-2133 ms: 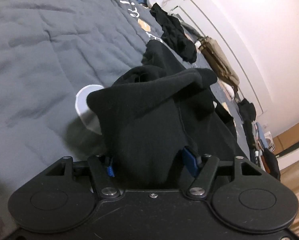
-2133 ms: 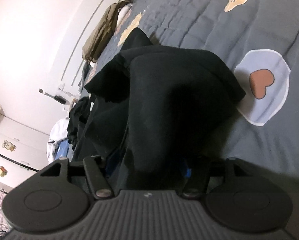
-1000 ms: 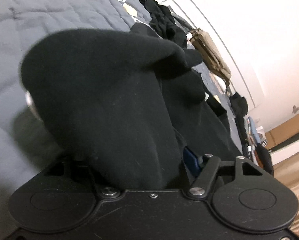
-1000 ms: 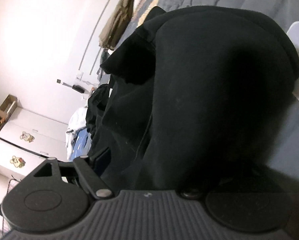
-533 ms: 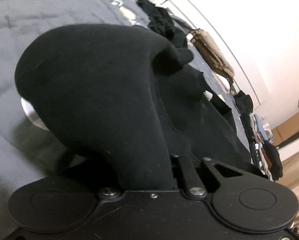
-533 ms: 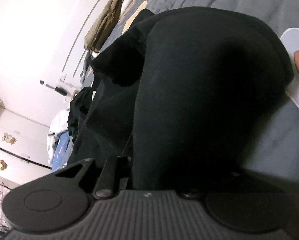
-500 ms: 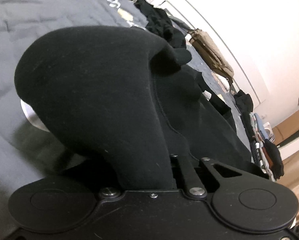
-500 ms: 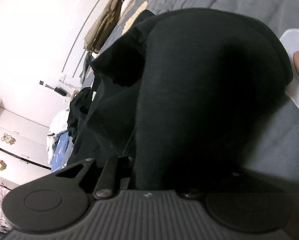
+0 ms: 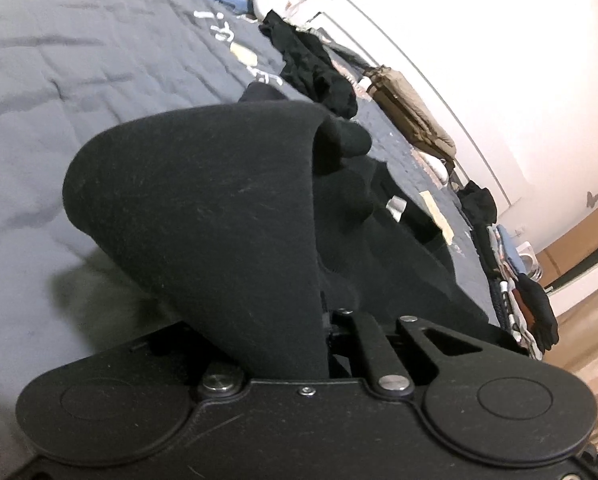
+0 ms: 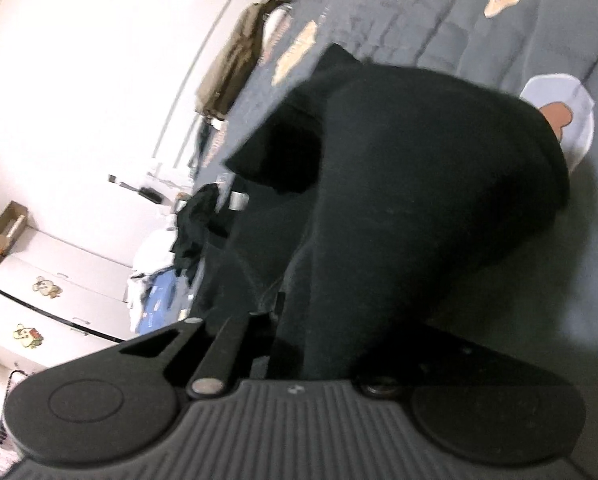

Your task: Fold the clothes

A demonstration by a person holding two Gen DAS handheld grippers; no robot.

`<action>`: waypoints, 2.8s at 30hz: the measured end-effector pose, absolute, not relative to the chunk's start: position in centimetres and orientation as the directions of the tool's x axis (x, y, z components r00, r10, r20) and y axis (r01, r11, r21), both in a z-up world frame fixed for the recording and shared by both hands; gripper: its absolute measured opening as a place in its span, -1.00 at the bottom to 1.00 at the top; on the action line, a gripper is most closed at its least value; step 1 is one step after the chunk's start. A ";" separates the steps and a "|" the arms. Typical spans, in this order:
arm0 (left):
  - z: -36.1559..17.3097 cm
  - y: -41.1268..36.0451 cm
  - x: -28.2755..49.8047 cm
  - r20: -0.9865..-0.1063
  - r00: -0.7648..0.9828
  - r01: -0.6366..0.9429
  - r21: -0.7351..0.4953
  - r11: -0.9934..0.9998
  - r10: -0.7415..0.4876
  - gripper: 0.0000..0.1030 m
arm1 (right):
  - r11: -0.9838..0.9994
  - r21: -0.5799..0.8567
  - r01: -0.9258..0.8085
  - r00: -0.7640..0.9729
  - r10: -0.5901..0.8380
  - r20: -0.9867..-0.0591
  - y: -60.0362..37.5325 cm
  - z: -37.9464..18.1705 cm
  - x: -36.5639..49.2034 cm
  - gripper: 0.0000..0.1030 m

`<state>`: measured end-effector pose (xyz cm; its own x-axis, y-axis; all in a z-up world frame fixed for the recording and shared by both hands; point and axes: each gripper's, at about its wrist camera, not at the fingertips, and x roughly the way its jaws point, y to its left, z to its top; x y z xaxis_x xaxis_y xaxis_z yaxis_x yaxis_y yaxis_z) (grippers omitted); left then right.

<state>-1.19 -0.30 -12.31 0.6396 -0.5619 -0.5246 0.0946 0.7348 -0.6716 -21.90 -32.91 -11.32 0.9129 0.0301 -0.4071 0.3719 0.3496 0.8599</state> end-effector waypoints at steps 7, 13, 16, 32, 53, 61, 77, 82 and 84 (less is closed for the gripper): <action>-11.6 2.7 -6.1 -0.557 0.600 0.092 -0.666 0.741 -0.575 -0.88 | 0.330 0.862 0.384 0.904 0.055 -0.424 -30.4 -10.4 -27.3 -0.88; -11.1 5.7 -10.4 -0.559 0.576 0.118 -0.665 0.737 -0.597 -0.87 | 0.369 0.843 0.392 0.894 0.063 -0.443 -27.9 -9.3 -31.6 -0.88; -10.7 6.8 -12.2 -0.563 0.562 0.139 -0.658 0.740 -0.606 -0.87 | 0.394 0.825 0.406 0.882 0.069 -0.466 -27.0 -9.2 -33.5 -0.88; -5.7 7.5 -16.9 -0.719 0.446 0.348 -0.409 0.843 -0.533 0.09 | 0.709 0.542 0.451 0.731 0.056 -0.680 -23.8 -3.9 -39.7 -0.16; -3.8 4.0 -11.6 -0.608 0.667 0.589 0.076 0.805 -0.431 0.44 | 0.973 -0.221 -0.072 0.754 -0.092 -0.650 -24.0 -3.4 -28.4 0.24; -7.0 1.9 -9.3 -0.659 0.610 0.658 0.110 0.745 -0.441 0.42 | 0.978 -0.196 -0.074 0.716 -0.085 -0.692 -25.0 -5.8 -26.0 0.22; -5.9 4.2 -7.3 -0.555 0.656 0.596 -0.037 0.802 -0.512 -0.70 | 0.975 0.168 0.147 0.846 -0.036 -0.533 -30.6 -3.3 -27.2 -0.81; -2.5 5.5 -6.6 -0.428 0.705 0.562 -0.150 0.814 -0.566 -0.70 | 0.942 0.274 0.194 0.911 -0.069 -0.406 -32.7 -1.0 -27.9 -0.81; -1.7 5.0 -5.4 -0.413 0.712 0.565 -0.145 0.813 -0.568 -0.70 | 0.926 0.315 0.206 0.922 -0.076 -0.380 -34.2 -0.3 -27.4 -0.81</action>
